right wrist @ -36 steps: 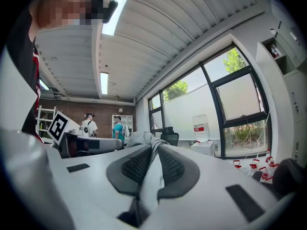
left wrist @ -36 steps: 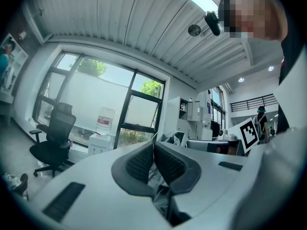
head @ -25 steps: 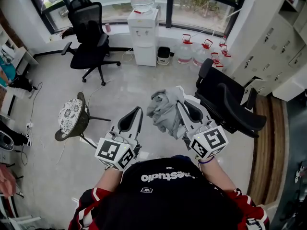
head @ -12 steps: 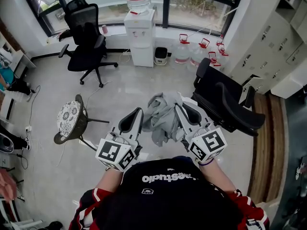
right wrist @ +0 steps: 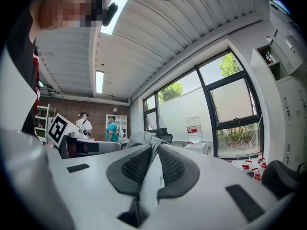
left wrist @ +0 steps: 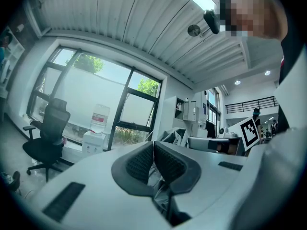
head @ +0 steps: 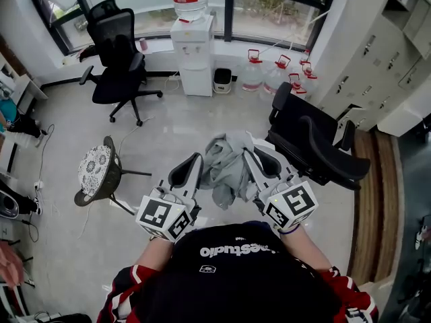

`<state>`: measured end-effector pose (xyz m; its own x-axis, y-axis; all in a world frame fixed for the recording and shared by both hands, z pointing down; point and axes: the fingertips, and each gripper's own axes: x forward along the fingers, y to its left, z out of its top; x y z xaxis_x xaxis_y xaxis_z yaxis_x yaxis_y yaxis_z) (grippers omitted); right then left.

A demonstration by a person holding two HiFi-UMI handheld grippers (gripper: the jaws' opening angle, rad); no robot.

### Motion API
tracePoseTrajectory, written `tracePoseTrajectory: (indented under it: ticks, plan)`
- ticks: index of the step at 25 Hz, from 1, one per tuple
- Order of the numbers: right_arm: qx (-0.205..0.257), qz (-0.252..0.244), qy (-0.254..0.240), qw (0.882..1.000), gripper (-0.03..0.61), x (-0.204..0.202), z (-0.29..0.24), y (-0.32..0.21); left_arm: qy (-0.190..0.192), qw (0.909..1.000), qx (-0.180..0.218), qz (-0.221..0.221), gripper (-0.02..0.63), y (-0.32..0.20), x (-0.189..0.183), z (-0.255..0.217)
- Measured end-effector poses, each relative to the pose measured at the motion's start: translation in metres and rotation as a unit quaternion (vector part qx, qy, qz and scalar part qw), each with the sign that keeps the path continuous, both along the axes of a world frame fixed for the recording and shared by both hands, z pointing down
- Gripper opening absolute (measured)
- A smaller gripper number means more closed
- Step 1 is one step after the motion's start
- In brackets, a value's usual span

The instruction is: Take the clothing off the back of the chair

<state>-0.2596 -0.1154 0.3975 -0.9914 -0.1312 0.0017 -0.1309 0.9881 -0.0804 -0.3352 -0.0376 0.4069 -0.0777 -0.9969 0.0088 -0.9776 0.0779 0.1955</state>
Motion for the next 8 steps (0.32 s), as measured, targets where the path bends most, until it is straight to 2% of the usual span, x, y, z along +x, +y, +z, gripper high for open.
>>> tracePoseTrajectory:
  ticks: [8]
  plan:
    - [0.006,0.0,-0.002,1.0,0.052,0.002,-0.0081,0.0009,0.0,1.0,0.002,0.001,0.026,0.0024,0.002,-0.0055]
